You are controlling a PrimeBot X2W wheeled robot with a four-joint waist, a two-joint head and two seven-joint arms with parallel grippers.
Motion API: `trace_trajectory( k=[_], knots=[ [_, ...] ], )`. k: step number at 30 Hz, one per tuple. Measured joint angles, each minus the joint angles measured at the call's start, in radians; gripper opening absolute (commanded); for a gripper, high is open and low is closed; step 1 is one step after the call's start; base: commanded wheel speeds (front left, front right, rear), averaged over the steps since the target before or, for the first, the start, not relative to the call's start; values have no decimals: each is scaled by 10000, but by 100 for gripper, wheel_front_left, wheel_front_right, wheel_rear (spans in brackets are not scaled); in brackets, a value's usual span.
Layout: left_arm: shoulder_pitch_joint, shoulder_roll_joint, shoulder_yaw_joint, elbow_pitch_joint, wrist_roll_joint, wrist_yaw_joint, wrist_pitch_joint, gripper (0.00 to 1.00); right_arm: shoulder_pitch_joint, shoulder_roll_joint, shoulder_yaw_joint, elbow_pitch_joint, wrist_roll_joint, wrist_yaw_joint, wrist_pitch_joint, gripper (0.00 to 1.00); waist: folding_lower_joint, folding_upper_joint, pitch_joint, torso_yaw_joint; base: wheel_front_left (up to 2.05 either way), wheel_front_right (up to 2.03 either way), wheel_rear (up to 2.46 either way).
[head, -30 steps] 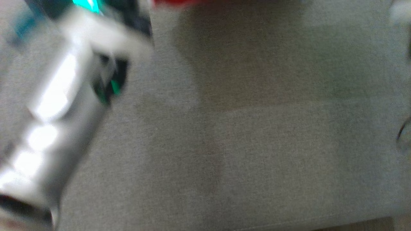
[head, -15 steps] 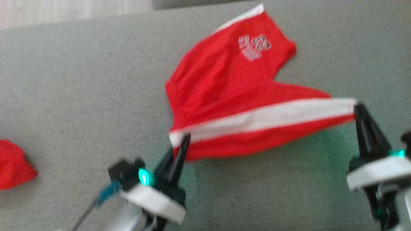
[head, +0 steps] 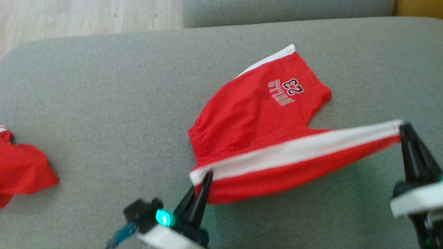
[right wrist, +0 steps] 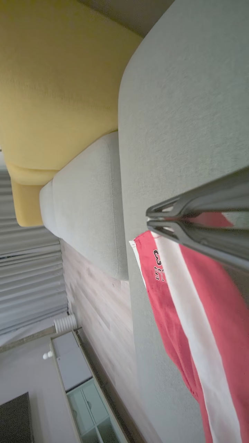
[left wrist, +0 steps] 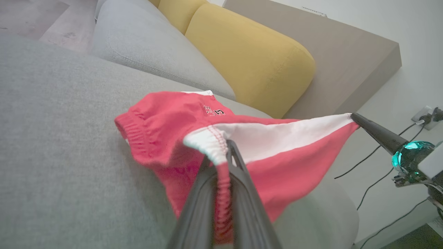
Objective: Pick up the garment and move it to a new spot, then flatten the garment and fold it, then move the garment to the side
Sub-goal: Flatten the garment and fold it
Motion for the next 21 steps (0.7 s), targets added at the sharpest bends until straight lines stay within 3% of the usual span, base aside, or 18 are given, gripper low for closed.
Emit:
trace_trajectory(
  k=[9, 21],
  knots=[
    [-2608, -1162, 46, 1582, -1093, 0, 0, 0, -3651, -786, 815, 2671, 8, 0, -113, 0, 4, 0, 779, 340, 0, 0, 0],
    [-4588, -1670, 516, 3440, -1741, 0, 0, 0, -7526, -1515, 2792, 6684, 42, 0, -1229, 0, 4, 0, 1977, 995, 0, 0, 0]
  ],
)
